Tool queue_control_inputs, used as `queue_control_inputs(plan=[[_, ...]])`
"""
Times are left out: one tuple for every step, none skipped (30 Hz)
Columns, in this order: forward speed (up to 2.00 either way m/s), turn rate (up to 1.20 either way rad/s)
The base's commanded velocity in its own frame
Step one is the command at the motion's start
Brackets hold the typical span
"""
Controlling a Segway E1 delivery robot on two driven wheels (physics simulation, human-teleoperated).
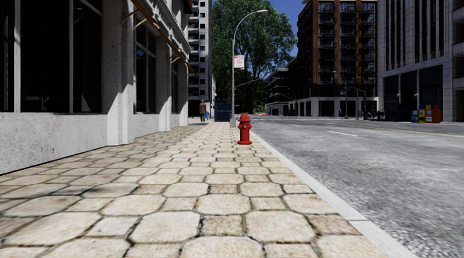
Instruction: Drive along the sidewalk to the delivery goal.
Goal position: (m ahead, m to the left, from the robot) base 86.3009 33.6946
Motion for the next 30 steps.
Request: queue_control_inputs(plan=[[2.0,0.0],[2.0,0.0],[2.0,0.0],[2.0,0.0],[2.0,0.0],[2.0,0.0],[2.0,0.1],[2.0,0.22],[2.0,0.3],[2.0,0.3],[2.0,0.34],[2.0,0.4],[2.0,0.4],[2.0,0.43],[2.0,0.45],[2.0,0.47],[2.0,0.47],[2.0,0.48],[2.0,0.5],[2.0,0.5],[2.0,0.52],[2.0,0.54],[2.0,0.54],[2.0,0.54],[2.0,0.54],[2.0,0.54],[2.0,0.54],[2.0,0.54],[2.0,0.47],[2.0,0.0]])
